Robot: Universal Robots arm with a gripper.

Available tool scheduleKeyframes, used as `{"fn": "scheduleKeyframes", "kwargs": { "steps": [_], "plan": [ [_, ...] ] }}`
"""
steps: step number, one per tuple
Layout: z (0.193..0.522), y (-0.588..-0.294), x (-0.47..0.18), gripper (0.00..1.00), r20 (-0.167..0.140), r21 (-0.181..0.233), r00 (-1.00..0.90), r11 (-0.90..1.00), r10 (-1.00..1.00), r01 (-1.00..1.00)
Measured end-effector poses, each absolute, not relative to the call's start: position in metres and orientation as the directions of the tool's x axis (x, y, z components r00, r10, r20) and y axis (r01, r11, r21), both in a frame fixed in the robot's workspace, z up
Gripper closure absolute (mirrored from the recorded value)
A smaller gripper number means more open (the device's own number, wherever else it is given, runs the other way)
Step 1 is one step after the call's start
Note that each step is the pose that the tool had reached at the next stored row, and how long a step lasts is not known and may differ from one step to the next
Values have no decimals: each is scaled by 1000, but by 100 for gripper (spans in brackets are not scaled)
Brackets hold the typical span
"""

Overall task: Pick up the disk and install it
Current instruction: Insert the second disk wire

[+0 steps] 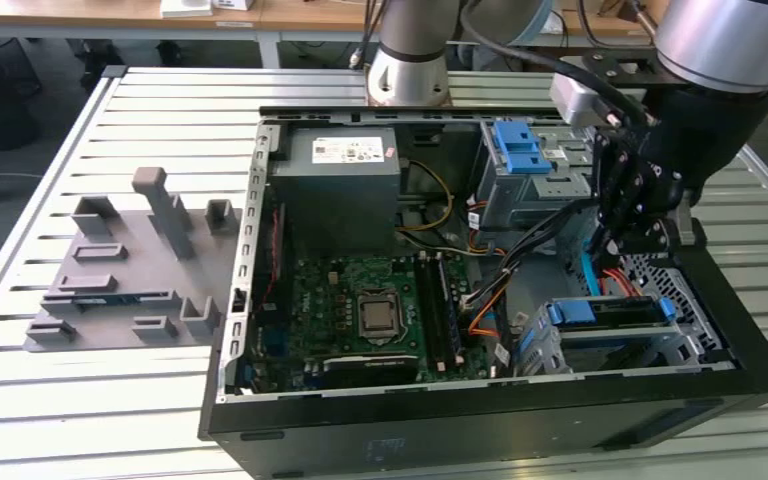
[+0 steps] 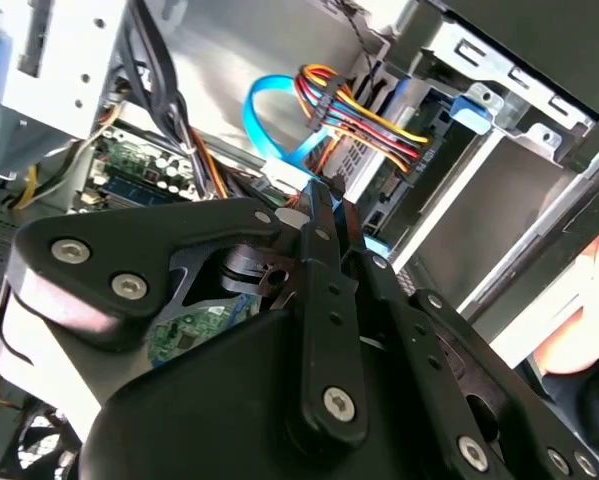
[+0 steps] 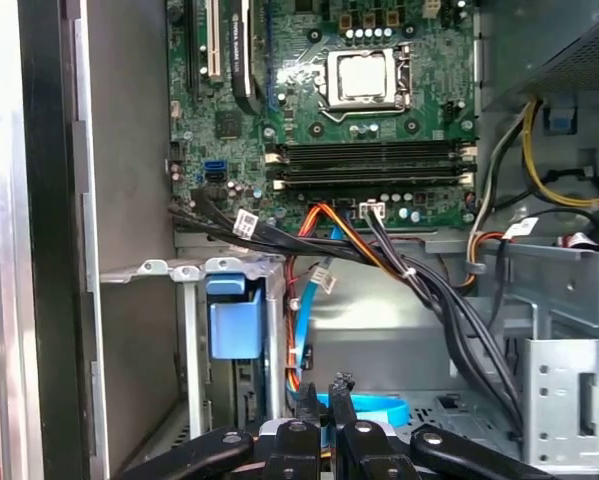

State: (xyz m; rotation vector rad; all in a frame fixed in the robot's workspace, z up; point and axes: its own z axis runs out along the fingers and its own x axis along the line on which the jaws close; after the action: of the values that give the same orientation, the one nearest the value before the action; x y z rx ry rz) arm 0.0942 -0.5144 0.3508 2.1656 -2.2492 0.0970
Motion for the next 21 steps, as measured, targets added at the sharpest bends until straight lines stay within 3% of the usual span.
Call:
{"fn": "scheduleKeyframes", "kwargs": {
  "steps": [21],
  "plan": [
    [342,-539,94,84,54,-32,-39,37,-998,-999]
  ]
}}
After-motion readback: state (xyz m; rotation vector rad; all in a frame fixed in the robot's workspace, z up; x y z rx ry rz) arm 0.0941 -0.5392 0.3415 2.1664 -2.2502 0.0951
